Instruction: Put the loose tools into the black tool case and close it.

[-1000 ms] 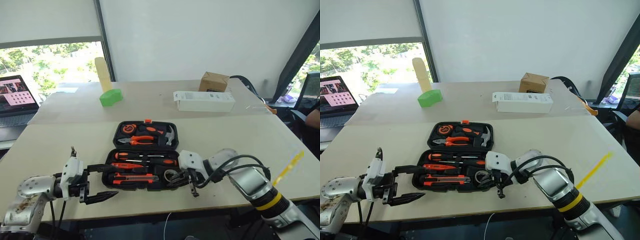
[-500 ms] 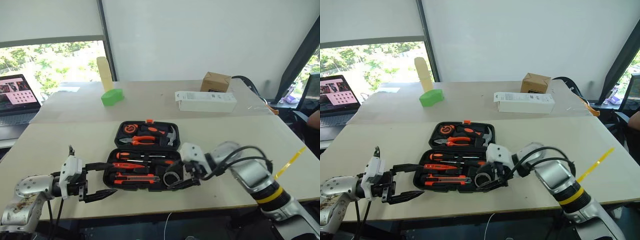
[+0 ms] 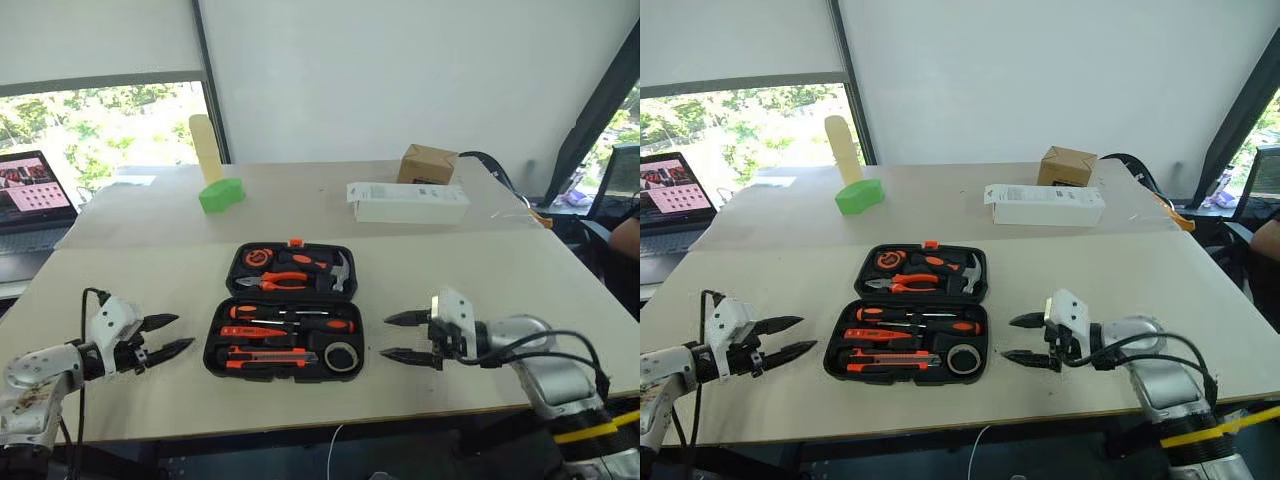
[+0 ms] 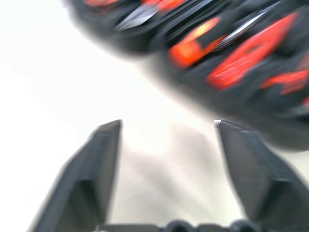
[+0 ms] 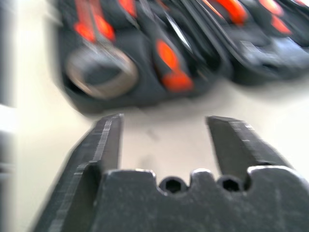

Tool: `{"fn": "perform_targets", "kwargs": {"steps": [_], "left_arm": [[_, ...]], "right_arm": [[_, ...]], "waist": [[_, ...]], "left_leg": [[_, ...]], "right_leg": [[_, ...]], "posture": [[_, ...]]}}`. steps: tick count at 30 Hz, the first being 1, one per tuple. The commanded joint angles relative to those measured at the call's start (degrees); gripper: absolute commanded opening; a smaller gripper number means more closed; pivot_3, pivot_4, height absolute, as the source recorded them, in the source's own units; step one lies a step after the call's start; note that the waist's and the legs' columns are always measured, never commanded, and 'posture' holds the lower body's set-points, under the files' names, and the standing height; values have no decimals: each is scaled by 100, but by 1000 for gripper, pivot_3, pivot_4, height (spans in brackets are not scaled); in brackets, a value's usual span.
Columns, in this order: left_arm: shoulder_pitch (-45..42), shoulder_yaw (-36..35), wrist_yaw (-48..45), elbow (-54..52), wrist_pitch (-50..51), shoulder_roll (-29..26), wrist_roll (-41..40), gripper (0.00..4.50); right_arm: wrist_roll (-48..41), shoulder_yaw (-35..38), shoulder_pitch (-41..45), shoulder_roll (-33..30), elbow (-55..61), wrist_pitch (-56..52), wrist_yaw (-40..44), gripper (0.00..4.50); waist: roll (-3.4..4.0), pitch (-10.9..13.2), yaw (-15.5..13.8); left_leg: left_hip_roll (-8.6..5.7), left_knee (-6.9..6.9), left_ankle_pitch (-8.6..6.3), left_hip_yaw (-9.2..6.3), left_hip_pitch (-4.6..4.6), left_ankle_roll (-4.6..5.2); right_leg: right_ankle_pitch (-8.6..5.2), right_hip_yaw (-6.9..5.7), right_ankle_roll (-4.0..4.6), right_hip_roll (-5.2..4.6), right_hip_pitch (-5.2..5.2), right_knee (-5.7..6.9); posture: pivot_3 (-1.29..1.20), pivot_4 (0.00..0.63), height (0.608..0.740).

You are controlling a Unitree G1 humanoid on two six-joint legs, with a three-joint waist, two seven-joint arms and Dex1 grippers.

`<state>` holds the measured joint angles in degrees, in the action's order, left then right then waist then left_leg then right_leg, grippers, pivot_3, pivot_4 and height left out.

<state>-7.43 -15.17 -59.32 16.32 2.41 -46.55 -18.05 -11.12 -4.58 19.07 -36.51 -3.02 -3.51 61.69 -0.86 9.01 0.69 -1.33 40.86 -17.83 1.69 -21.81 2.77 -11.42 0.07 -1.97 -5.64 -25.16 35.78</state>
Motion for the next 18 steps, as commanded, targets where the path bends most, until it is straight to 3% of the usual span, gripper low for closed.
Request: {"fn": "perform_targets", "kwargs": {"steps": [1, 5, 18], "left_arm": [[-97, 228, 415, -456, 282, 165, 173, 1504], [-11, 540, 308, -912, 509, 391, 55, 5], [403, 842, 362, -1986, 1160, 523, -44, 0]], "right_arm": [[596, -98, 167, 268, -351, 777, -705, 1655], [975, -295, 291, 521, -678, 929, -1117, 204], [856, -397, 122, 438, -23, 319, -929, 96]], "waist": [[0, 0, 4], [0, 0, 7], [0, 0, -31]], "left_leg": [[1, 0, 0, -1, 1, -1], [1, -1, 8, 0, 0, -14], [-2, -2, 5, -2, -8, -9]], "right_leg": [[0, 0, 0, 0, 1, 0], [0, 5, 0, 0, 0, 9], [1, 6, -2, -6, -1, 0]], "posture": [[0, 150, 740], [0, 150, 740], [0, 150, 740]]}}
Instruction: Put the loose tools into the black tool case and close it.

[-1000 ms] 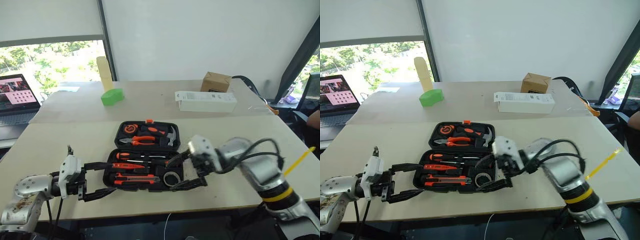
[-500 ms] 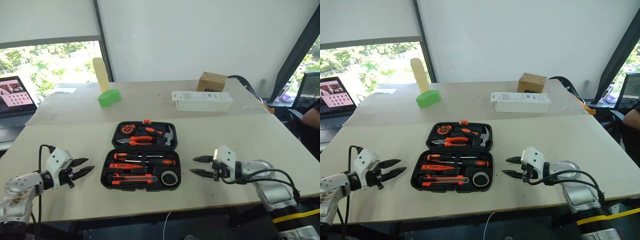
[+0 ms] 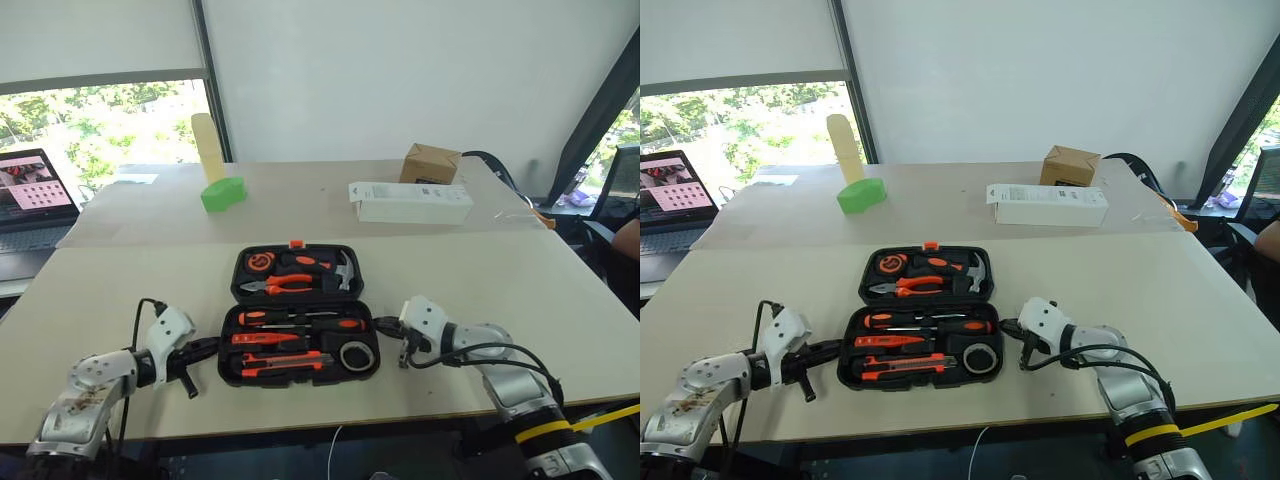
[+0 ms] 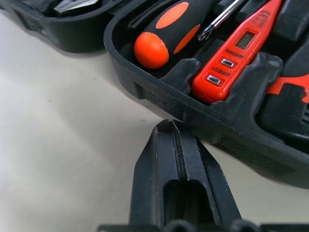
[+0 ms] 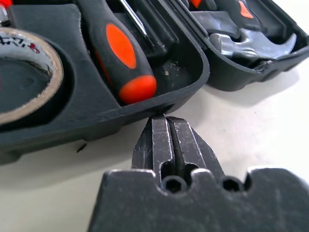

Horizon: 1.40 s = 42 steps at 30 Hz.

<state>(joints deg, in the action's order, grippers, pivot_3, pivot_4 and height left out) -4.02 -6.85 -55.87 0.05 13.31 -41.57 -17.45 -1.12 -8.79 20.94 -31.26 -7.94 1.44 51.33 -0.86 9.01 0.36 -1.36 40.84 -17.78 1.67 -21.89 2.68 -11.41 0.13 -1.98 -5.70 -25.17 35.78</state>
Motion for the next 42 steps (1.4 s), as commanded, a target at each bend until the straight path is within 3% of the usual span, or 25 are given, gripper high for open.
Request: {"fn": "perform_targets", "kwargs": {"steps": [1, 6, 8, 10, 11, 15, 17, 18, 20, 21, 25, 28, 32, 41, 42], "left_arm": [[91, -18, 70, -353, 76, 9, -60, 0], [127, -389, 137, -134, 243, -191, -158, 0], [-11, -707, 247, 57, 407, -278, -297, 0], [-183, -878, 183, 124, 939, -458, -556, 521], [-266, -858, 155, 143, 1372, -611, -620, 711], [-881, -932, -218, 299, 3128, -1004, -1515, 2200], [-1489, -710, 7, 507, 3930, -1118, -1548, 3084], [-1936, -564, 253, 684, 4365, -1084, -1493, 3234], [-2656, -342, 578, 1066, 4983, -950, -1403, 3971], [-2941, -241, 684, 1260, 5172, -877, -1348, 4322], [-3900, -115, 1347, 2041, 5447, -388, -1058, 4322], [-4329, 110, 1705, 2404, 5346, -86, -750, 4322], [-4502, 289, 1829, 2601, 5288, 23, -530, 4322], [-4423, 421, 1742, 2555, 5378, -48, -374, 4322], [-4407, 400, 1769, 2544, 5374, -28, -363, 4072]], "right_arm": [[-149, 28, -102, -102, 526, -211, 106, 96], [-392, 326, -302, -251, 778, -419, 161, 96], [-916, 557, -333, -446, 1112, -1180, 443, 606], [-1323, 696, -205, -642, 1349, -1645, 709, 995], [-1500, 770, -102, -658, 1405, -1741, 762, 1438], [-2048, 750, 518, -925, 1436, -3115, 1001, 2791], [-2131, 632, 1100, -960, 1229, -4074, 819, 3644], [-1951, 371, 1533, -1006, 1007, -4625, 718, 3838], [-1923, 171, 2295, -843, 502, -5565, 498, 4498], [-1985, 198, 2657, -668, 193, -5944, 344, 4500], [-1819, 58, 3659, -160, -919, -6603, -84, 4500], [-1475, -184, 4090, 174, -1834, -6419, -377, 4500], [-1123, -119, 4538, 659, -2945, -5867, -884, 4500], [-639, -149, 5042, 1196, -4366, -5116, -1083, 4500], [-566, -170, 5065, 1220, -4476, -5032, -1106, 4250]], "waist": [[0, 0, 0], [0, 0, 21], [0, 1, 32], [-2, 2, 33], [-3, 3, 32], [-5, 4, 43], [-7, 5, 35], [-8, 6, 36], [-22, 16, 33], [-27, 18, 37], [-27, 17, 52], [-28, 17, 77], [-29, 16, 154], [-28, 16, 310], [-28, 16, 315]], "left_leg": [[0, 0, 0, 0, 0, 0], [1, 0, -10, 0, 5, 18], [2, 1, -10, 0, 6, 17], [3, 1, -9, 0, 6, 17], [4, 2, -9, -1, 6, 17], [4, 2, -10, -2, 16, 18], [4, 2, -10, -4, 25, 18], [4, 4, -10, -4, 22, 18], [-3, 9, -7, -4, 21, 14], [-5, 10, -3, -4, 15, 10], [-6, 5, 24, -9, 9, -37], [-8, -2, 28, -10, -12, -43], [-59, -3, 29, -6, -64, -46], [-64, -3, 39, -13, -60, -60], [-64, -3, 40, -13, -58, -60]], "right_leg": [[0, 0, 0, 0, 0, -1], [0, 1, 0, 2, 2, -1], [0, 0, 1, 3, 1, -1], [-1, 1, 2, 3, -2, -2], [-1, 0, 3, 4, -3, -4], [-2, 1, 3, 6, 4, -2], [-3, -1, 4, 7, 10, 1], [-3, -1, 4, 8, 7, 2], [-3, -1, 4, 8, 7, 10], [-2, -1, 5, 8, 3, 9], [0, -1, 8, 20, -4, 29], [0, -3, 8, 20, -26, 28], [2, -3, 5, -10, -103, 43], [2, -72, 3, -52, -98, 47], [2, -71, 3, -52, -97, 50]], "posture": [[0, 150, 740], [0, 150, 740], [0, 150, 740], [0, 150, 740], [0, 150, 740], [0, 150, 740], [0, 150, 740], [0, 150, 740], [0, 150, 740], [0, 150, 740], [0, 150, 740], [0, 150, 740], [0, 150, 740], [0, 150, 740], [0, 150, 740]]}}
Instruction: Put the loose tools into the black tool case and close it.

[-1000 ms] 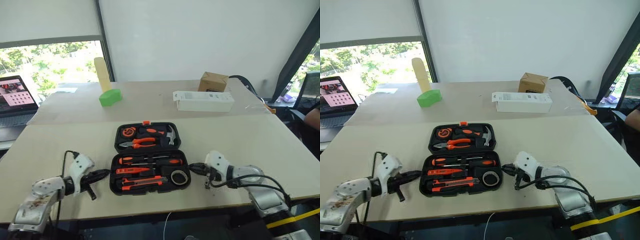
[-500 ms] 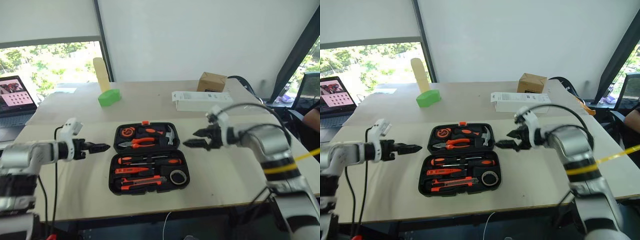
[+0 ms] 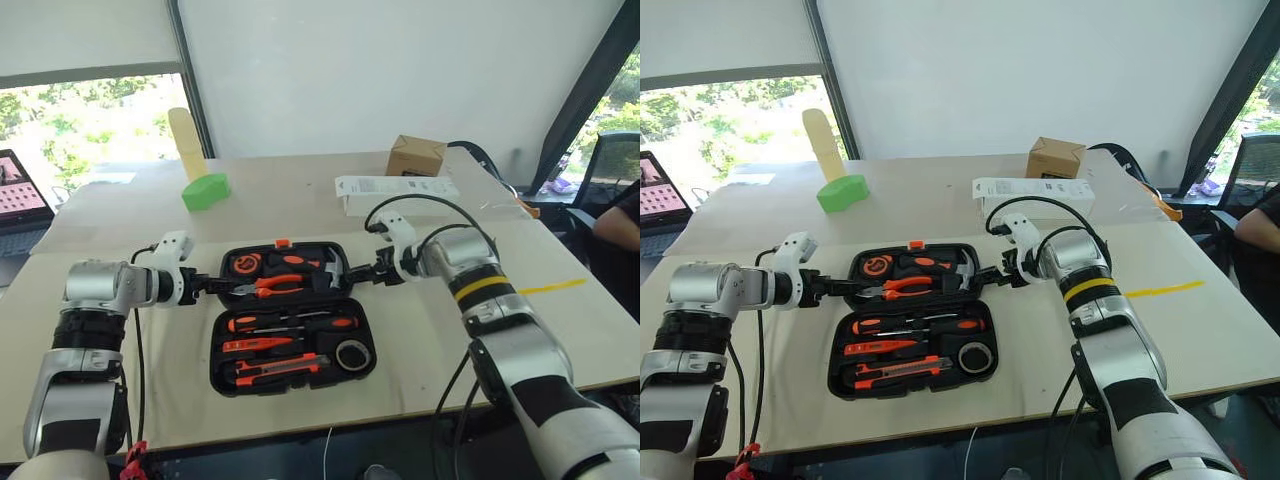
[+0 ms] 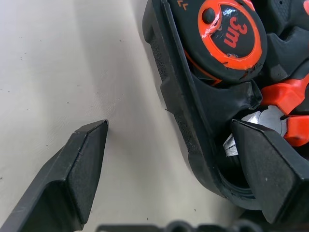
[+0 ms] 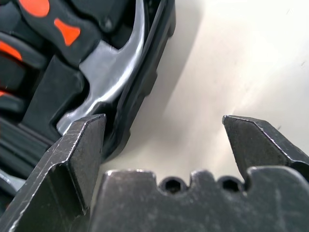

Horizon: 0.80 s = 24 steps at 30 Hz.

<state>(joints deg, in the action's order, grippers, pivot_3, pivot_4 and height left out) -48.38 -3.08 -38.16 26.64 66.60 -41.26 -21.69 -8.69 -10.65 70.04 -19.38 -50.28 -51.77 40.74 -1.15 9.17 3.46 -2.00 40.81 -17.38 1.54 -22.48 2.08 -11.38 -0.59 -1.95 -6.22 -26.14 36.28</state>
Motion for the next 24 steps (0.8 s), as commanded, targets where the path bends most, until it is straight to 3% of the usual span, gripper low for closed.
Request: {"fn": "perform_targets", "kwargs": {"steps": [1, 12, 13, 18, 24], "left_arm": [[44, 6, 18, -130, 42, -39, 70, 3792], [131, -194, 154, -197, 145, 85, -1, 14], [133, -228, 163, -198, 159, 85, -16, 0], [230, -549, 262, -213, 85, 128, -98, 0], [823, -1294, -231, -911, -1027, 350, -590, 0]], "right_arm": [[251, 6, 183, 51, -343, 349, -53, 3984], [575, -215, 327, 256, -788, 471, 372, 358], [567, -197, 335, 271, -822, 461, 403, 18], [216, 299, 216, 227, -494, 1028, 602, 18], [-69, 526, -941, -193, 1504, 2231, 1318, 18]], "waist": [[0, 0, 14], [0, -1, -9], [0, -1, -9], [0, -1, 2], [0, 0, -23]], "left_leg": [[0, 0, 0, 1, 0, 0], [-13, 6, 16, -5, 21, 5], [-12, 6, 17, -6, 23, 4], [-12, 5, 18, -10, 24, 1], [-11, 3, 19, -15, 5, 0]], "right_leg": [[0, 2, 0, -1, 0, 2], [1, 9, 1, -29, 6, 59], [3, 9, 4, -29, 7, 61], [4, 11, 7, -30, 5, 70], [4, 7, 7, -32, -13, 66]], "posture": [[0, 150, 740], [0, 150, 740], [0, 150, 740], [0, 150, 740], [0, 150, 740]]}}
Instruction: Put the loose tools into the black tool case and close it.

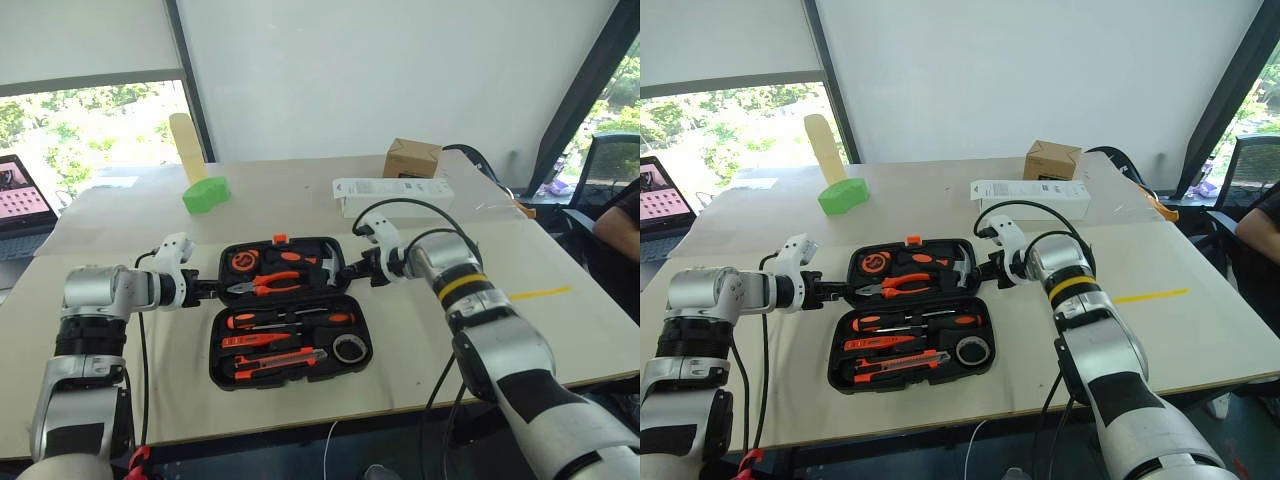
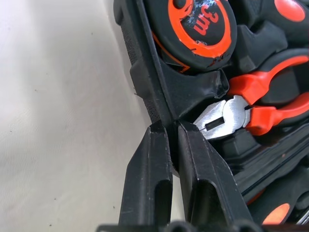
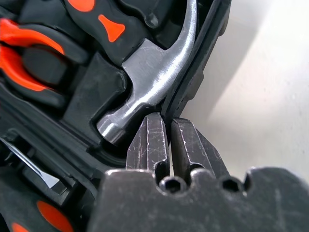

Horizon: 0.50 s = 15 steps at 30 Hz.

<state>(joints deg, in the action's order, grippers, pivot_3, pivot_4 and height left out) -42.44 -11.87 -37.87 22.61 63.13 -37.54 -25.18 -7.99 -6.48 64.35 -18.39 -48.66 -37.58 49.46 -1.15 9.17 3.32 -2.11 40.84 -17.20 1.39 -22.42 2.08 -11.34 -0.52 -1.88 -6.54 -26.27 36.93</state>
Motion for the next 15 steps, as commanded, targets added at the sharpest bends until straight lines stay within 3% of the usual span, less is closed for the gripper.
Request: {"fn": "perform_targets", "kwargs": {"steps": [1, 5, 7, 15], "left_arm": [[342, -460, -322, -614, -821, -16, -280, 0], [1346, -683, -1138, -1482, -2334, 37, -432, 0], [1891, -712, -1508, -1829, -3313, 93, -355, 0], [3206, -661, -2016, -1812, -7207, 121, 645, 0]], "right_arm": [[-138, 95, -565, -354, 1639, 983, 506, 18], [-158, 256, -1733, -678, 3072, 1797, 486, 18], [92, 190, -2308, -918, 3448, 2693, 432, 18], [1021, 298, -3744, -1587, 3359, 6496, -346, 18]], "waist": [[0, 0, -18], [0, 0, -65], [0, 0, -72], [-2, 2, -121]], "left_leg": [[0, 0, 0, 0, -8, 0], [1, -6, 0, -2, -20, 0], [0, -10, -2, -2, -31, 1], [7, -2, -2, 7, -30, 3]], "right_leg": [[0, 0, 0, 0, -6, -4], [0, -7, 0, 0, -16, -22], [0, -9, 0, 0, -28, -28], [0, -30, -1, 3, -1, -104]], "posture": [[0, 150, 740], [0, 150, 740], [0, 150, 740], [0, 150, 740]]}}
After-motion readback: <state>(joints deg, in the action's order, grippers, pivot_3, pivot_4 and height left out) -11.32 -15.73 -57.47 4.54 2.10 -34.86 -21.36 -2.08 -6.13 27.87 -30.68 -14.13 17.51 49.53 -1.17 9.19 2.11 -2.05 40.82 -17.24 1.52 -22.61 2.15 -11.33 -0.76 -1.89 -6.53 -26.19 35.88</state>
